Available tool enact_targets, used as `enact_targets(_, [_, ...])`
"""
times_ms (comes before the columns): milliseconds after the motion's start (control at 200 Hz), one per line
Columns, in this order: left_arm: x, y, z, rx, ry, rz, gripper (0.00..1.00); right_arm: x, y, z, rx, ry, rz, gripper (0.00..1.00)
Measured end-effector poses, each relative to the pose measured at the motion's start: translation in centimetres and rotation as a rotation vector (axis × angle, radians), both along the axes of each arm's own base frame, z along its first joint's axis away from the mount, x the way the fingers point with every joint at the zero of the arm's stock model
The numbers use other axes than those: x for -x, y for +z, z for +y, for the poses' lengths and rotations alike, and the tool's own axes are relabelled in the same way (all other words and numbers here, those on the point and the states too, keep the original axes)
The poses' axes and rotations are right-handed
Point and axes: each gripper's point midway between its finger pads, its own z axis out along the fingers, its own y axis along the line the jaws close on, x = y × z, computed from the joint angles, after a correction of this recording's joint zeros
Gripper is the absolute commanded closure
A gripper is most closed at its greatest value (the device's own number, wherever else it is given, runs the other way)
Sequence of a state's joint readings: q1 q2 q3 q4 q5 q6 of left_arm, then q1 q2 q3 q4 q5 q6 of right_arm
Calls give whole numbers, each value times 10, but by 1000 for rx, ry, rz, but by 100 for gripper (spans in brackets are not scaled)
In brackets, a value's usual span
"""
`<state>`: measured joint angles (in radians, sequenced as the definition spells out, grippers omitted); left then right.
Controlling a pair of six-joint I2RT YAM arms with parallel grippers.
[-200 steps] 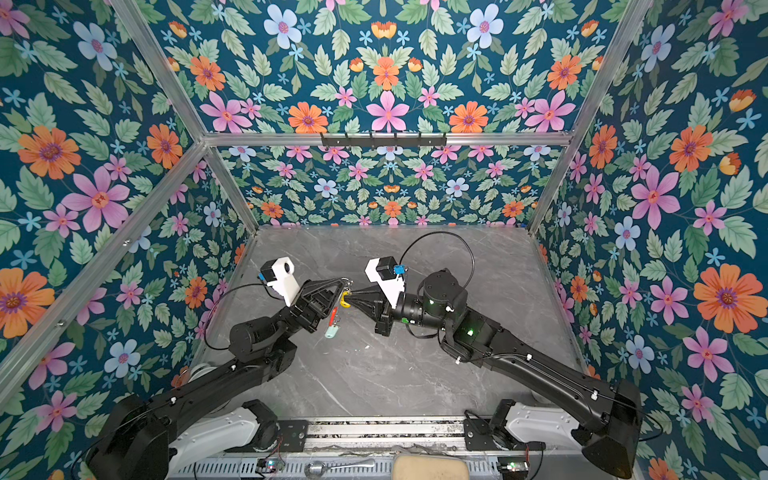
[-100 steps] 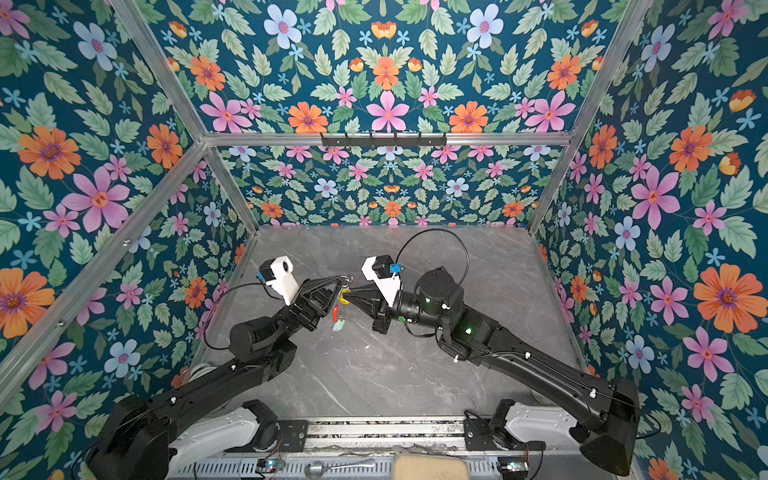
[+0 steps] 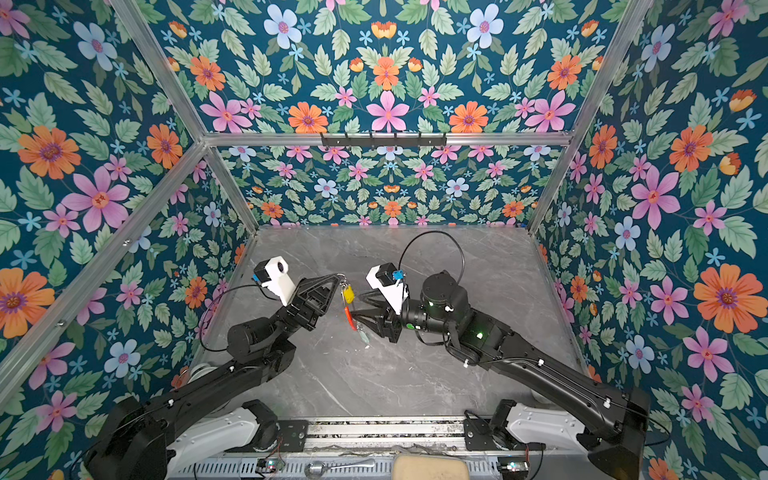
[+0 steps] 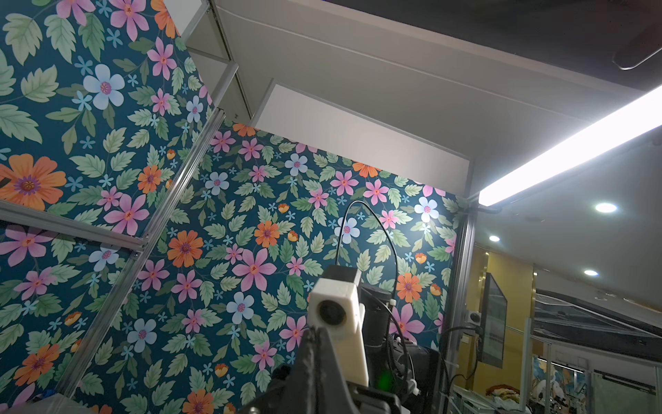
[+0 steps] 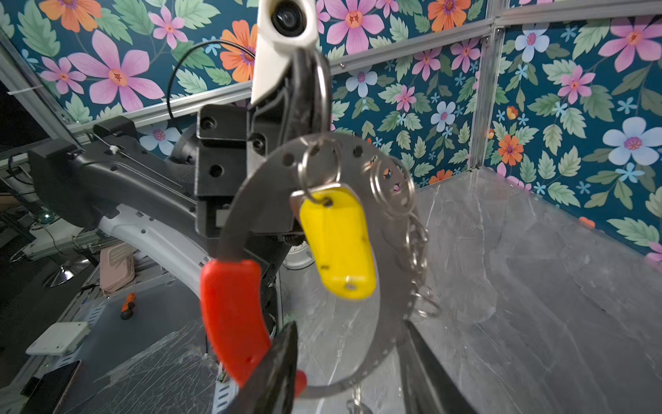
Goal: Remove the keys from the keyring
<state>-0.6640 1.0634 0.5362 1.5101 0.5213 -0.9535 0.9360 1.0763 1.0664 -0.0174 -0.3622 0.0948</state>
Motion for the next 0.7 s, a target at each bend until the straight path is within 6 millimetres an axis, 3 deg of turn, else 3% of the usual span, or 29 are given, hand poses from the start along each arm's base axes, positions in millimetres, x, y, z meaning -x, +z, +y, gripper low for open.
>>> enact_targets(70, [-1, -1, 0, -2, 11, -5, 100, -3, 2, -10, -18, -15, 1, 49])
enact_targets(205, [-2, -4, 0, -3, 20, 0, 100, -31, 18, -32, -127, -78, 58, 46])
enact_targets(515, [-6, -7, 0, 4, 32, 8, 100, -30, 65, -7, -304, 97, 91, 43])
enact_targets(700, [-7, -8, 1, 8, 36, 12, 100, -29, 75, 2, -339, 159, 108, 54])
